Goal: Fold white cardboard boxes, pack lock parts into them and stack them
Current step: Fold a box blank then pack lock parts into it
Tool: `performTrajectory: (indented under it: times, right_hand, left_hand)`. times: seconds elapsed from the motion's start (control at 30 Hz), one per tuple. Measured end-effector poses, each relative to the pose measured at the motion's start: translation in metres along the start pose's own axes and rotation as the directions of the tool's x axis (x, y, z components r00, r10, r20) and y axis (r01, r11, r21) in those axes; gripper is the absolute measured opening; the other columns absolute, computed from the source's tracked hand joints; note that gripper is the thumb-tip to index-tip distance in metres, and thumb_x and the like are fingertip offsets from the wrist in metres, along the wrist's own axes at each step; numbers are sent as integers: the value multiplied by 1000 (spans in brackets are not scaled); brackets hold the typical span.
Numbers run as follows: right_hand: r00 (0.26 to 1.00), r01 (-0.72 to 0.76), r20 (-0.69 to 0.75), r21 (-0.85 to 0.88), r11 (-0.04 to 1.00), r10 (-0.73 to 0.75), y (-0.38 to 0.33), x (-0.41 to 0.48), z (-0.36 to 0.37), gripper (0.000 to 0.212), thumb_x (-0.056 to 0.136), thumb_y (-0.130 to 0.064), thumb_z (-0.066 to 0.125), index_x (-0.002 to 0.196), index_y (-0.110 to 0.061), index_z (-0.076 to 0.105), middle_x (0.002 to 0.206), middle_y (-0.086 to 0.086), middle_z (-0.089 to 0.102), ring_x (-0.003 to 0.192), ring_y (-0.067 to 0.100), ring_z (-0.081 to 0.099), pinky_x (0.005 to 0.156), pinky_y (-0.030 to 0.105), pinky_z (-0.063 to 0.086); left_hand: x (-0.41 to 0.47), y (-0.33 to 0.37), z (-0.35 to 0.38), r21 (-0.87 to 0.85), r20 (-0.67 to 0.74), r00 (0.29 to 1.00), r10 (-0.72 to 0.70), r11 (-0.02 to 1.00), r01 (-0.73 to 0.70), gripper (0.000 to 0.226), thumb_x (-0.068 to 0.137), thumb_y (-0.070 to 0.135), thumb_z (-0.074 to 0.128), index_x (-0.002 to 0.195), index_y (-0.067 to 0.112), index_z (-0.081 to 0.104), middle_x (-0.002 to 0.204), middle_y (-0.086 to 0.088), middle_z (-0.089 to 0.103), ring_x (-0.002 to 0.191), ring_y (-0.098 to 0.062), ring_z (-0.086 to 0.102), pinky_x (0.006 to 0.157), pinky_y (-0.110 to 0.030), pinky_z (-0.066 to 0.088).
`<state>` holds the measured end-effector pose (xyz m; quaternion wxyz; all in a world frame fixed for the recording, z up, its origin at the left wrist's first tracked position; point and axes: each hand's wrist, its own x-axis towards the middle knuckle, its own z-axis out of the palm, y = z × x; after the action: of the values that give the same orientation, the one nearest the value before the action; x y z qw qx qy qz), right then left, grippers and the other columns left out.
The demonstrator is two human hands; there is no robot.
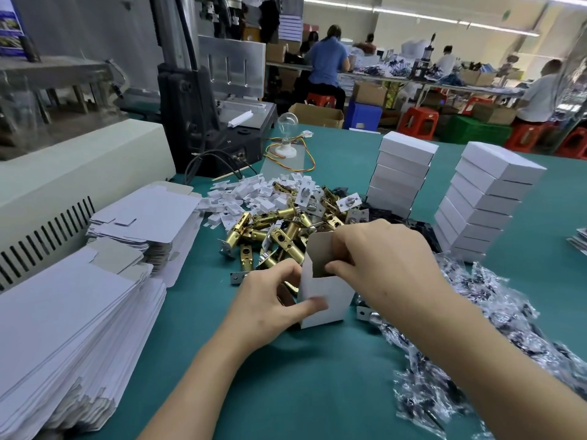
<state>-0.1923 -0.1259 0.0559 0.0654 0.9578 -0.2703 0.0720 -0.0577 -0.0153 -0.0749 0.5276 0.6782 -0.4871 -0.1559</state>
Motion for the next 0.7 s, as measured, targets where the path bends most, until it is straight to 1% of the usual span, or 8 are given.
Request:
performTrajectory:
  times: [0.07, 0.2, 0.27, 0.4, 0.47, 0.53, 0.6, 0.7]
  right_hand:
    - [1000, 12, 0, -13, 1000, -12, -4, 6, -10, 24, 94, -51, 62, 97, -27, 63, 97, -3, 69, 91, 28, 66, 65, 32, 42]
    - [986, 62, -164, 131, 989, -40, -9, 44, -35, 13, 94, -43, 69, 96, -30, 70, 98, -1, 72, 94, 28, 66, 78, 40, 56]
    - [984, 91, -164, 135, 987, -69, -15, 79, -39, 21, 96, -42, 68, 93, -22, 74, 96, 2, 72, 92, 27, 67, 79, 43, 58]
    - [989, 146, -7, 103, 984, -146, -43, 150, -20, 50, 105, -46, 50, 75, -9, 63, 72, 4, 58, 76, 29, 61, 73, 37, 53]
    - [971, 216, 102, 13, 976, -216, -58, 177, -2, 47, 106, -38, 52, 66, -13, 47, 68, 1, 46, 77, 30, 54, 69, 35, 44]
    - [946, 280, 196, -90, 956, -259, -67, 199, 17, 41, 104, -27, 55, 66, -15, 43, 70, 0, 43, 81, 32, 52, 59, 31, 38]
    - [930, 321, 247, -179, 930, -274, -70, 214, 37, 36, 100, -16, 56, 67, -15, 43, 75, 1, 47, 83, 32, 52, 54, 30, 35]
    - [924, 336, 276, -254, 907, -265, -73, 226, 62, 15, 99, -11, 55, 84, -11, 56, 95, 4, 58, 86, 32, 56, 62, 32, 40]
  left_hand:
    - [-1, 0, 0, -16, 3, 1000, -5, 1000, 5, 35, 73, 64, 82, 88, 39, 64, 89, 13, 76, 61, -16, 70, 58, -36, 56]
    - [0, -2, 0, -20, 14, 1000, -25, 999, 26, 36, 72, 63, 83, 90, 38, 64, 92, 15, 76, 61, -11, 68, 59, -36, 56]
    - [0, -3, 1, -37, 38, 999, -30, 999, 31, 34, 73, 62, 83, 90, 39, 65, 95, 15, 76, 65, -15, 70, 62, -40, 59]
    - [-1, -5, 2, -62, 68, 997, -49, 997, 53, 37, 73, 59, 84, 91, 31, 68, 91, 10, 74, 68, -20, 68, 64, -45, 57]
    - [0, -7, 2, -54, 95, 993, -70, 996, 76, 44, 73, 60, 84, 93, 24, 69, 88, 5, 74, 70, -24, 67, 66, -50, 56]
    - [0, -9, 3, -37, 118, 989, -87, 995, 92, 51, 72, 61, 83, 95, 18, 68, 88, 0, 72, 72, -28, 65, 67, -53, 55]
    - [1, -12, 4, -35, 133, 987, -94, 994, 100, 53, 71, 62, 83, 97, 18, 68, 89, 0, 72, 73, -28, 64, 67, -53, 55]
    - [3, -14, 4, -21, 150, 984, -101, 994, 105, 58, 71, 64, 81, 103, 18, 68, 91, -2, 72, 74, -27, 64, 67, -52, 55]
